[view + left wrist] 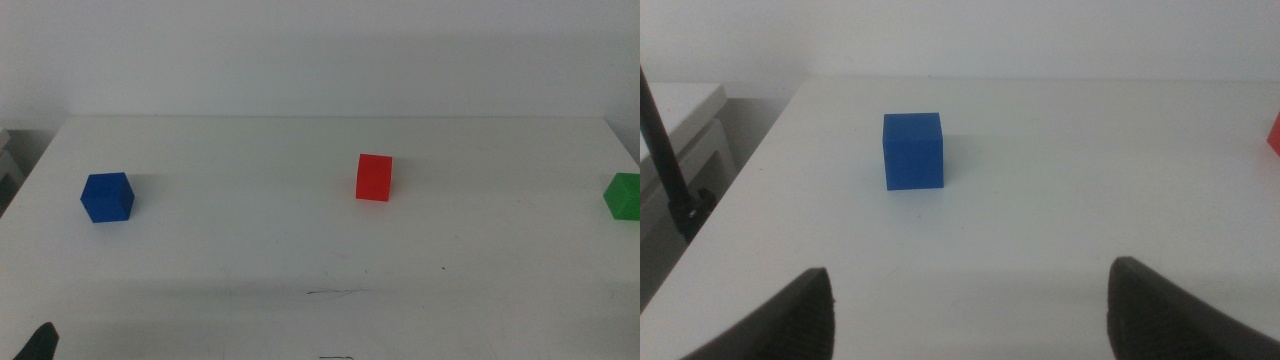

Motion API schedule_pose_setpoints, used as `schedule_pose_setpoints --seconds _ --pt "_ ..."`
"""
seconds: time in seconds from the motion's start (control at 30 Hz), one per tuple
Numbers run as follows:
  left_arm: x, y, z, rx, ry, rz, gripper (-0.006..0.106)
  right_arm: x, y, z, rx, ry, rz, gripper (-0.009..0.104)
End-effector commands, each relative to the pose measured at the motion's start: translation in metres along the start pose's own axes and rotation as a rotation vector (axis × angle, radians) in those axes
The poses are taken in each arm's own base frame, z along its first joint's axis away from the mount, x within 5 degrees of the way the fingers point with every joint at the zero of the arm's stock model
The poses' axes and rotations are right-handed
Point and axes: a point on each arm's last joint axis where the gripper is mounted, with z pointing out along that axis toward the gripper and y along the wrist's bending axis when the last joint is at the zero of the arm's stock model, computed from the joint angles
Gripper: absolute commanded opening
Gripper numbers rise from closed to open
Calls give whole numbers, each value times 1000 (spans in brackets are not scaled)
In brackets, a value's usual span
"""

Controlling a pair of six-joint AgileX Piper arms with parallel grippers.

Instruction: Stack red cubes first, then green, then blue cubes in a specific spot.

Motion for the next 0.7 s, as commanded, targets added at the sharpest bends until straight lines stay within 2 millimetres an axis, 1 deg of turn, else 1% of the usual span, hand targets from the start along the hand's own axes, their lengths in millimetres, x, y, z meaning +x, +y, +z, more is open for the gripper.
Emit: schedule_pose_setpoints --seconds 0.0,0.17,0.3,0.4,0.57,0.67 --pt "-9 -1 -2 19 -107 -15 94 -24 1 -5 5 -104 -23 93" --pt "-9 -1 -2 19 -107 -15 94 -56 2 -6 6 -41 5 93" --pt "-9 -1 -2 19 -107 -15 94 -86 4 -1 3 4 26 93" --pt "-9 -1 -2 19 -107 -15 94 -108 5 7 5 34 26 93" --pt "-9 -1 -2 19 -107 -15 94 -143 6 28 9 125 29 93" --pt "-9 -1 -2 19 -107 -15 94 -157 8 44 7 231 39 93"
